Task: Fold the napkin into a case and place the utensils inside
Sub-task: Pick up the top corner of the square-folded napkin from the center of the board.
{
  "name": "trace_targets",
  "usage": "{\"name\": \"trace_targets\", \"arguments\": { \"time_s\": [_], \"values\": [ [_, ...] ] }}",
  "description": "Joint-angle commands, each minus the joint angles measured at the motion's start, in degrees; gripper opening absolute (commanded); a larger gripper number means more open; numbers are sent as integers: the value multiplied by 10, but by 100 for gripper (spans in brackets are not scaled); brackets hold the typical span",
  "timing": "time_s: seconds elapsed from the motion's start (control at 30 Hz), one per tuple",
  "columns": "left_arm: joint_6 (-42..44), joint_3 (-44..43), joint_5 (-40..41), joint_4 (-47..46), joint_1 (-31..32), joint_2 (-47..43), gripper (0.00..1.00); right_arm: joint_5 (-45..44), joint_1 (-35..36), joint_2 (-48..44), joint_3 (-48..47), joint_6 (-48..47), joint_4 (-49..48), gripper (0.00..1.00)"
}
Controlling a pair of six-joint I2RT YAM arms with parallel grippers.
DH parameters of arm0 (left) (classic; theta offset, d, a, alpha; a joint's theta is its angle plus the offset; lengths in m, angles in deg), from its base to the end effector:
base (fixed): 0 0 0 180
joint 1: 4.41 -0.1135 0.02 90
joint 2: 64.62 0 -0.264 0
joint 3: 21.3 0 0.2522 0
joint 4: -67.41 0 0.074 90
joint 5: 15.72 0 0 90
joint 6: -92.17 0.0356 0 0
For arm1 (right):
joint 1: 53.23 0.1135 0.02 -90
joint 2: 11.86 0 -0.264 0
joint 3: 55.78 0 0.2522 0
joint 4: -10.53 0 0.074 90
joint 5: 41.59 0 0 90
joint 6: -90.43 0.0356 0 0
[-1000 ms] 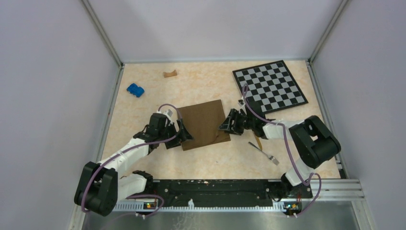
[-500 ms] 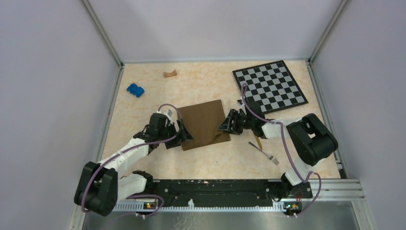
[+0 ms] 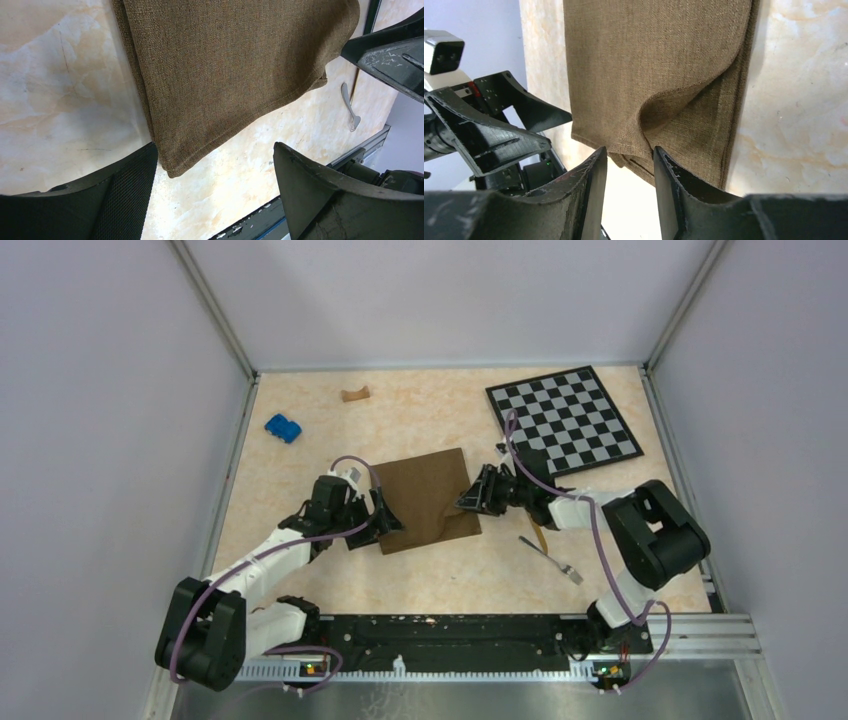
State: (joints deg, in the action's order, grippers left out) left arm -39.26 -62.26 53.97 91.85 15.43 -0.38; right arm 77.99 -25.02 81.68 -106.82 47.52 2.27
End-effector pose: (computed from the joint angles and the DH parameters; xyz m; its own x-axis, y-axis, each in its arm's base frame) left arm 0.1926 -0.0826 0.1721 -0.8778 -0.3430 -0.3345 -0.0572 0.7682 -0.6377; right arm 0.2640 0.1616 0.1476 -0.9021 0.2389 -0.3594 -0.1616 0.5852 0.7946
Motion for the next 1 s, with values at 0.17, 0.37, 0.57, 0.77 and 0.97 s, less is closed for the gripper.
{"name": "trace_targets", "arguments": {
  "time_s": [0.17, 0.37, 0.57, 0.77, 0.97],
  "values": [
    [4, 1, -7, -22, 1, -6, 90, 24, -4, 38, 1, 20, -90, 32],
    [4, 5, -5, -21, 0, -10, 90, 20, -4, 39, 17, 17, -92, 32],
    [3, 5, -7, -25, 1, -7, 90, 11, -5, 62, 15, 3, -96, 32],
    [2, 6, -6, -20, 0, -12, 90, 10, -4, 82, 2, -9, -96, 32],
    [4, 5, -2, -15, 0, -16, 90, 10, -4, 62, 7, -14, -97, 36]
  ]
}}
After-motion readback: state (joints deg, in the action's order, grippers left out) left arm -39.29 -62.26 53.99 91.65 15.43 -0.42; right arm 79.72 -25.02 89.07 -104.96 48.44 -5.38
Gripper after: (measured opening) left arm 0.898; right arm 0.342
